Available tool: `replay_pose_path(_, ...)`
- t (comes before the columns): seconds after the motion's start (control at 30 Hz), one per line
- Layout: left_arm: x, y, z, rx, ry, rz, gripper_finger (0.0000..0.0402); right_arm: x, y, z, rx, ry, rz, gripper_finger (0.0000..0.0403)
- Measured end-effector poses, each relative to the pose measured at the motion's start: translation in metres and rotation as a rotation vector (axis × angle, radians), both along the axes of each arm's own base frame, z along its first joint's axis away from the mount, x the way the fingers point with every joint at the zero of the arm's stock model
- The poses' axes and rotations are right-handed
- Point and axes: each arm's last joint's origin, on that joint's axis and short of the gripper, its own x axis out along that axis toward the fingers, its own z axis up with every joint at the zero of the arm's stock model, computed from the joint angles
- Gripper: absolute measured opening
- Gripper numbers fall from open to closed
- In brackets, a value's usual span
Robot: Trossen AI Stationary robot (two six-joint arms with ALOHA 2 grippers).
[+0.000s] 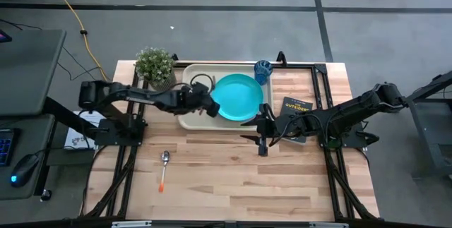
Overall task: Pick and place plate/cup/fork/spoon on tray
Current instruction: Put the red fork on the white serving tray to the left of the blue plate, then put the orange spoon on the white serving tray to the left of the red fork
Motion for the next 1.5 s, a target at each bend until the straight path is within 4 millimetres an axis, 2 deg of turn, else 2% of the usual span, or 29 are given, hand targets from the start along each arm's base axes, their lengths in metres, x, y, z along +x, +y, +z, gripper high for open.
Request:
replay_pose_path(0.3, 0.004, 0.021, -0.040, -0.001, 0.094, 0.128, 0.0007, 0.000, 0.000, -0.001, 0.038, 0.004, -0.012, 0.0177)
replay_pose_path(0.67, 0.008, 0.032, -0.067, -0.013, 0.081, 0.239, 0.0008, 0.000, 0.001, -0.001, 0.044, 0.009, 0.008, 0.0177)
replay_pose_path(0.93, 0.007, 0.035, -0.083, -0.029, 0.112, 0.285, 0.0049, 0.000, 0.001, -0.001, 0.045, 0.009, 0.009, 0.0177)
replay_pose_path(1.33, 0.008, 0.035, -0.085, -0.015, 0.146, 0.247, 0.0090, 0.000, 0.001, -0.001, 0.045, 0.007, 0.009, 0.0177)
replay_pose_path(1.5, 0.009, 0.043, -0.078, -0.003, 0.200, 0.225, 0.0103, 0.000, 0.001, -0.001, 0.045, 0.007, 0.009, 0.0177)
